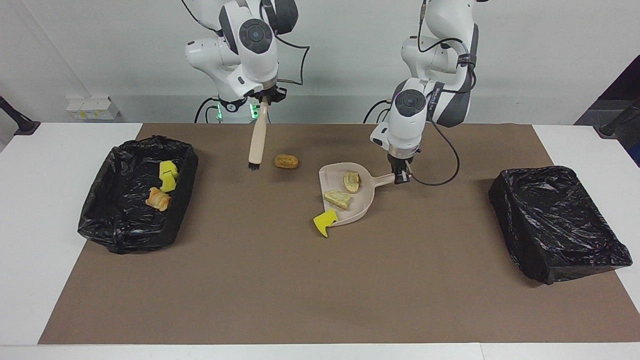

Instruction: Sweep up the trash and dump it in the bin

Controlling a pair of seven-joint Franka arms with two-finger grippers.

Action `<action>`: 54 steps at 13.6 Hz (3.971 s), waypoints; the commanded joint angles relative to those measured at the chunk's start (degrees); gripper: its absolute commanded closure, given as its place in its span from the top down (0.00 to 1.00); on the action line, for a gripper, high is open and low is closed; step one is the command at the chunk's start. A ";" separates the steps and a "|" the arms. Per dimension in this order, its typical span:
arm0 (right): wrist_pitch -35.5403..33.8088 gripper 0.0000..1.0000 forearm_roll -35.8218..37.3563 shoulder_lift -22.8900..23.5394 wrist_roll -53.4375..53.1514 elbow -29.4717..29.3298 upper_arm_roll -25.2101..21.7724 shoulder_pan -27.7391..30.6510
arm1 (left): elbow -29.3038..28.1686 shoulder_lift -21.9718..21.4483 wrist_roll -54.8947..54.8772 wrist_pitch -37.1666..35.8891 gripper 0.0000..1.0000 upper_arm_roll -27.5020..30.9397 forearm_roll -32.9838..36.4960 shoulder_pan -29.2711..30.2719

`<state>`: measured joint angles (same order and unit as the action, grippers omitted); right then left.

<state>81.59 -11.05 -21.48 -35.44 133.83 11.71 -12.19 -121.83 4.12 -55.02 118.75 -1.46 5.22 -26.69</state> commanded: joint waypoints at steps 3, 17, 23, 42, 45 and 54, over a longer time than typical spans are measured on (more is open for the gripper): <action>10.68 0.00 -11.76 -5.24 -6.05 11.10 1.03 -0.20 | -2.19 -1.74 0.36 1.31 0.00 0.32 0.84 -0.03; 41.28 0.00 -20.15 18.22 15.66 0.41 1.21 -6.44 | -2.27 -1.83 -0.17 0.70 0.00 0.32 0.84 0.41; 40.24 0.00 -19.36 22.01 15.66 -8.05 1.03 -8.91 | -2.27 -1.83 -0.17 1.05 0.00 0.32 0.84 0.41; 42.16 0.00 -19.36 21.73 -0.44 -0.65 1.29 -15.94 | -1.92 -1.57 0.44 0.61 0.00 0.32 0.84 0.41; 44.36 0.00 -19.36 25.78 4.31 -6.89 1.29 -16.03 | -2.10 -1.83 -0.09 -0.36 0.00 0.40 0.93 0.41; 30.25 0.00 -13.69 18.52 10.72 -12.53 0.68 -14.80 | -1.31 -1.30 0.62 -0.89 0.00 0.58 0.84 2.87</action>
<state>117.95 -28.92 3.13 -27.95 120.98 12.45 -28.65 -121.99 4.01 -55.09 118.38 -0.86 5.22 -24.96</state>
